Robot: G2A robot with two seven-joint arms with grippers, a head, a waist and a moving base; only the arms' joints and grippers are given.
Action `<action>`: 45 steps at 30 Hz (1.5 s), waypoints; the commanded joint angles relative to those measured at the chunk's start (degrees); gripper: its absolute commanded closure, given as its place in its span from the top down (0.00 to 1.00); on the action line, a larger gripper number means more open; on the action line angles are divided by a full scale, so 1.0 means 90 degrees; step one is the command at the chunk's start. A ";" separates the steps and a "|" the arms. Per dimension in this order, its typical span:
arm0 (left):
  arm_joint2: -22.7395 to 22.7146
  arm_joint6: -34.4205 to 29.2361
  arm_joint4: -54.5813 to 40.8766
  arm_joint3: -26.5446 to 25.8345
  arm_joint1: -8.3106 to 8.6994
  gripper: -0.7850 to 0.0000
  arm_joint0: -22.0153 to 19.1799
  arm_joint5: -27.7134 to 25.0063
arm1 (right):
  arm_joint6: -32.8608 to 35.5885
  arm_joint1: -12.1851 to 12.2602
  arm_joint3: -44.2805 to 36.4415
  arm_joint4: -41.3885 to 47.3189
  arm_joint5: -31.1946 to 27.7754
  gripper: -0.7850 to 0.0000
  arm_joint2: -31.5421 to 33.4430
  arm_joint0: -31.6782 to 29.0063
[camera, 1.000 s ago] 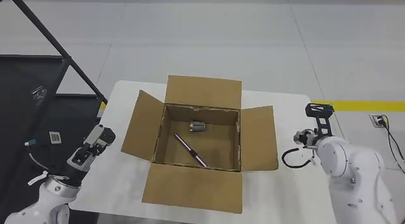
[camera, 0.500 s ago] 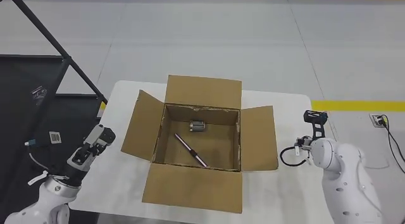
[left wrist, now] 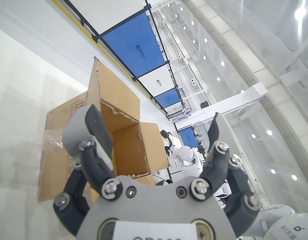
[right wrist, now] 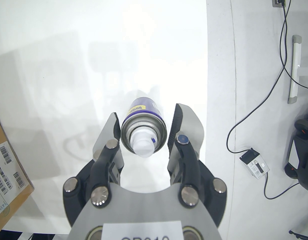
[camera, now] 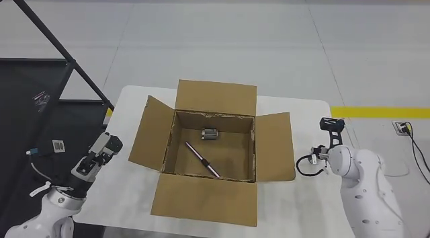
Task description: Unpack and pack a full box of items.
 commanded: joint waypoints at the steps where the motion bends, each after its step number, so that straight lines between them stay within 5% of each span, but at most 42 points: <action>1: 0.0000 0.0000 0.0000 0.0000 0.0000 1.00 0.0000 0.0000 | 0.0016 0.0002 0.0000 -0.0026 0.0026 0.77 -0.0014 0.0006; 2: 0.0000 0.0000 0.0000 0.0000 0.0000 1.00 0.0000 0.0000 | 0.0020 0.0003 -0.0036 -0.0051 0.0069 0.86 -0.0018 0.0006; 7: 0.0000 0.0000 0.0000 0.0000 0.0000 1.00 0.0000 0.0000 | -0.0230 -0.0003 -0.1304 -0.0090 0.0618 1.00 0.0112 -0.0325; 13: 0.0034 0.0079 -0.0032 -0.0043 -0.0002 1.00 0.0021 -0.0005 | -0.0528 -0.0036 -0.4395 -0.0225 0.0543 1.00 -0.0387 -0.1183; 17: 0.0043 0.0229 -0.0065 -0.0076 0.0001 1.00 0.0091 -0.0076 | -0.0393 -0.0071 -0.5109 -0.0477 -0.0241 1.00 -0.1516 -0.0976; 21: -0.0020 0.0427 -0.0171 -0.0091 0.0001 1.00 0.0187 -0.0173 | -0.0068 -0.0209 -0.4356 -0.0481 -0.0804 1.00 -0.2859 -0.0017; 25: -0.0153 0.0568 -0.0284 -0.0083 0.0005 1.00 0.0300 -0.0257 | 0.0150 -0.0511 -0.2828 -0.0125 -0.0598 1.00 -0.4037 0.1163; 26: -0.0193 0.0598 -0.0299 -0.0078 0.0007 1.00 0.0329 -0.0272 | 0.0118 -0.0608 -0.2415 0.0165 -0.0551 0.92 -0.4271 0.1435; 27: -0.0234 0.0635 -0.0303 -0.0075 0.0009 1.00 0.0359 -0.0293 | 0.0057 -0.0706 -0.1977 0.0447 -0.0445 0.73 -0.4457 0.1680; 31: -0.0333 0.0736 -0.0290 -0.0075 0.0012 1.00 0.0501 -0.0407 | -0.0395 -0.1120 -0.0296 0.1565 -0.0106 0.50 -0.5122 0.2381; 39: -0.0332 0.0737 -0.0329 -0.0093 0.0021 1.00 0.0643 -0.0491 | -0.1307 -0.1967 0.2152 0.2786 0.0543 1.00 -0.6026 0.3299; 45: -0.0332 0.0737 -0.0329 -0.0093 0.0021 1.00 0.0643 -0.0491 | -0.1332 -0.2064 0.2312 0.2784 0.0567 1.00 -0.6098 0.3464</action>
